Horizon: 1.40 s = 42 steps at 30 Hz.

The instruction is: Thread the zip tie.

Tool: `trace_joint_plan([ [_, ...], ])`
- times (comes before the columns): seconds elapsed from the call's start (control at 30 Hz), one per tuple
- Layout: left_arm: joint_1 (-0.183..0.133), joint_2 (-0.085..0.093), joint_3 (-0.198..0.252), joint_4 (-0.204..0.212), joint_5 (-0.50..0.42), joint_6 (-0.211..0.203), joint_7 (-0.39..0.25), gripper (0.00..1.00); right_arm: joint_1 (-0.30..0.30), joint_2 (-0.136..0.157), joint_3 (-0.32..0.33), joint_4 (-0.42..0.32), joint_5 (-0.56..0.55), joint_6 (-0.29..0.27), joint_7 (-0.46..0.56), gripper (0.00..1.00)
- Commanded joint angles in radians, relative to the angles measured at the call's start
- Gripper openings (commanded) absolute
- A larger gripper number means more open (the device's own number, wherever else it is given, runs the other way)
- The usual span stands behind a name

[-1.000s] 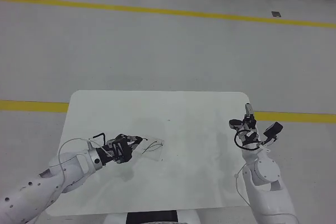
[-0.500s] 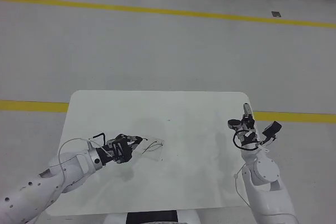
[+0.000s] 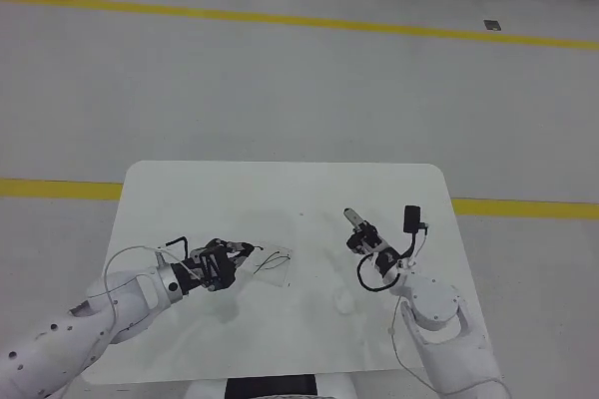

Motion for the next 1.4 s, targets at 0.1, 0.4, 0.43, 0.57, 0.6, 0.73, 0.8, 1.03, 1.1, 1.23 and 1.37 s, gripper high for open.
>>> trace_joint_plan([
  [0.1,0.000,0.000,0.000,0.000,0.000,0.000,0.000,0.00,-0.030,0.005,0.005,-0.085,0.032,0.031,0.086,1.00],
  [0.4,0.000,0.000,0.000,0.000,0.000,0.000,0.000,0.00,-0.034,0.005,0.011,-0.089,0.034,0.031,0.086,1.00],
  [0.43,0.000,0.000,0.000,0.000,0.000,0.000,0.000,0.00,-0.034,0.005,0.009,-0.089,0.037,0.030,0.088,1.00],
  [0.57,0.000,0.000,0.000,0.000,0.000,0.000,0.000,0.00,-0.004,0.003,-0.012,-0.045,0.149,0.048,0.192,1.00],
  [0.6,0.000,0.000,0.000,0.000,0.000,0.000,0.000,0.00,0.011,0.003,-0.019,-0.034,0.169,0.058,0.227,1.00],
  [0.73,0.000,0.000,0.000,0.000,0.000,0.000,0.000,0.00,0.085,-0.001,-0.066,0.020,0.255,0.121,0.332,1.00],
  [0.8,0.000,0.000,0.000,0.000,0.000,0.000,0.000,0.00,0.126,-0.006,-0.098,0.049,0.294,0.154,0.359,1.00],
  [1.03,0.000,0.000,0.000,0.000,0.000,0.000,0.000,0.00,0.218,-0.019,-0.196,0.124,0.390,0.191,0.438,1.00],
  [1.1,0.000,0.000,0.000,0.000,0.000,0.000,0.000,0.00,0.226,-0.019,-0.206,0.131,0.393,0.191,0.445,1.00],
  [1.23,0.000,0.000,0.000,0.000,0.000,0.000,0.000,0.00,0.226,-0.019,-0.206,0.131,0.393,0.191,0.445,1.00],
  [1.37,0.000,0.000,0.000,0.000,0.000,0.000,0.000,0.00,0.221,-0.020,-0.216,0.129,0.395,0.185,0.428,1.00],
])
